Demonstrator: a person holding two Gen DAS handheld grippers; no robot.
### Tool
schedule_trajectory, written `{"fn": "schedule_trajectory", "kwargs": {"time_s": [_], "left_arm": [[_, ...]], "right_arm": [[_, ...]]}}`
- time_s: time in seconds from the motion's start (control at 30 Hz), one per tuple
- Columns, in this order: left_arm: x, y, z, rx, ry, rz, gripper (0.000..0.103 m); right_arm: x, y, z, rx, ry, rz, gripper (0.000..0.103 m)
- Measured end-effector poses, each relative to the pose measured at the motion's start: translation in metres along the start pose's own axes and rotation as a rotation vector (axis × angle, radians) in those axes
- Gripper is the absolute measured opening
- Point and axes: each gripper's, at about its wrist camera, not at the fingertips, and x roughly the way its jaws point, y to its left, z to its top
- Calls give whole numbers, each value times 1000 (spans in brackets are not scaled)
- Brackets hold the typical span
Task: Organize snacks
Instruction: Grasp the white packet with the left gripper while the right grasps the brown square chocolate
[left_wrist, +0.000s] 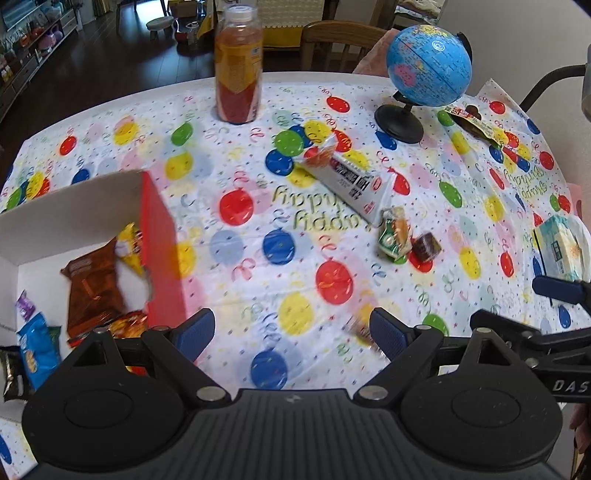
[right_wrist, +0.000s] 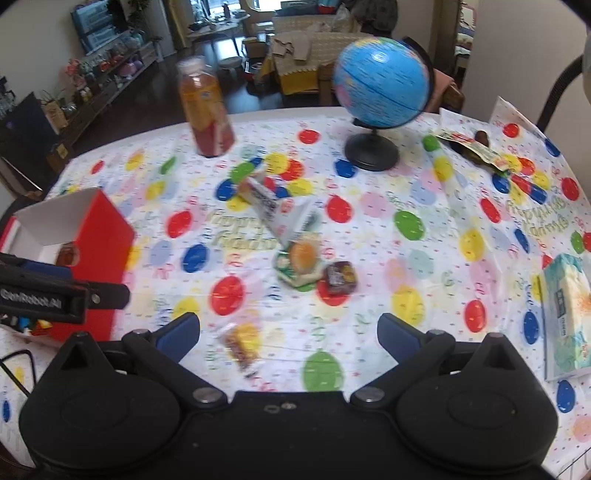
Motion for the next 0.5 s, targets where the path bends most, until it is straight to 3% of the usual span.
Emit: {"fn": "schedule_trajectory", "kwargs": {"time_s": [0.07, 0.5], "left_arm": [[5, -7, 9, 2, -9, 4, 91], [59, -33, 75, -30, -1, 45, 91]], "right_arm": [[5, -10, 1, 11, 8, -5, 97], [56, -51, 26, 27, 58, -5, 89]]}}
